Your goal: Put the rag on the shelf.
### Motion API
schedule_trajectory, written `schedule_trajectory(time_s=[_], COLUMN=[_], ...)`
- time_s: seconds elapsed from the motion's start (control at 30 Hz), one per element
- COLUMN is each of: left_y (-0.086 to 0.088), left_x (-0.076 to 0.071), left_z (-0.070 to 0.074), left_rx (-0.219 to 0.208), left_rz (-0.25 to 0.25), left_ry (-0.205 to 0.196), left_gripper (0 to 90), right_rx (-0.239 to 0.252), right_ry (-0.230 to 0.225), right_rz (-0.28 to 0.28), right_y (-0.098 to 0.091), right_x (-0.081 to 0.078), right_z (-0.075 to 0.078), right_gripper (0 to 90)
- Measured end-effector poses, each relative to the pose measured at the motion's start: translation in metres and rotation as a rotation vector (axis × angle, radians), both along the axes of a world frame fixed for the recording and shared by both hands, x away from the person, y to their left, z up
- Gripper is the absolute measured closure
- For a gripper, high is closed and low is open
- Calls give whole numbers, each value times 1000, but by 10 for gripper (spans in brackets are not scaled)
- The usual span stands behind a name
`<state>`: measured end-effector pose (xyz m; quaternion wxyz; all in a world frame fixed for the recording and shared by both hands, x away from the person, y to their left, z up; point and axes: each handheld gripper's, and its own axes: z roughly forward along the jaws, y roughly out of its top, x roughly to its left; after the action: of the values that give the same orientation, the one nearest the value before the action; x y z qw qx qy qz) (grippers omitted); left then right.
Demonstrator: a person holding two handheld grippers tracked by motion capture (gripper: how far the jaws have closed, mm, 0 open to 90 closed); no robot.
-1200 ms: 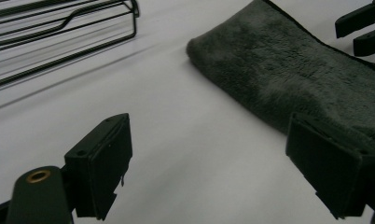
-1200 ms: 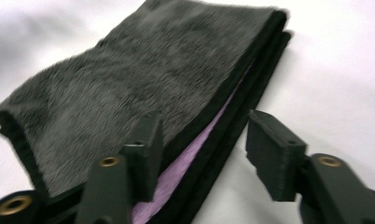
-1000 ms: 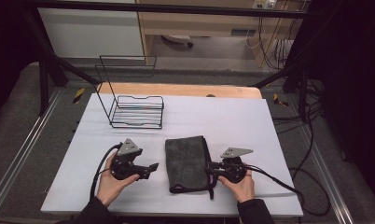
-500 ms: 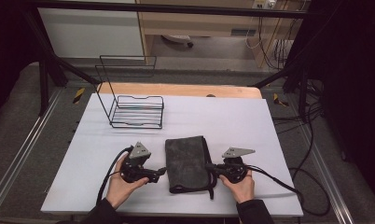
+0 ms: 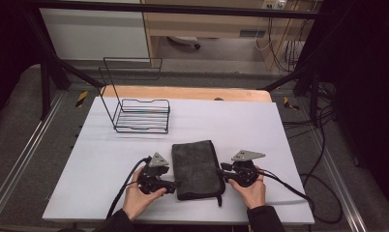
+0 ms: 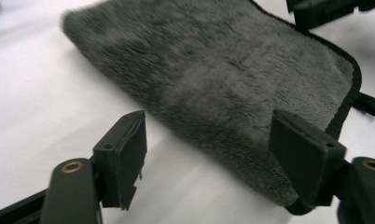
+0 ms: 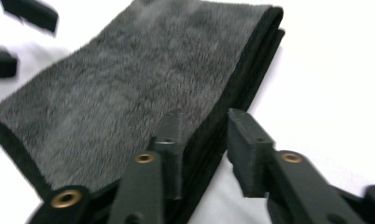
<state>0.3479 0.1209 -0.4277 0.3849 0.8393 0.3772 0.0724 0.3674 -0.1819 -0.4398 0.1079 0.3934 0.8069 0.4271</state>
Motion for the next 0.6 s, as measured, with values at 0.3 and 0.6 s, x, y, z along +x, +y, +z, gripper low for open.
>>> schedule_trajectory(time_s=[0.3, 0.6], left_y=[-9, -12], left_x=[-12, -21], left_z=[-15, -18], left_rx=[24, -12], left_rz=[-7, 36], left_ry=[16, 53], left_gripper=[449, 616], right_rx=[-43, -32], right_ry=[-4, 34], right_rz=[5, 5], right_y=[4, 6], right_x=[6, 6], right_z=[-10, -14], right_gripper=[626, 713])
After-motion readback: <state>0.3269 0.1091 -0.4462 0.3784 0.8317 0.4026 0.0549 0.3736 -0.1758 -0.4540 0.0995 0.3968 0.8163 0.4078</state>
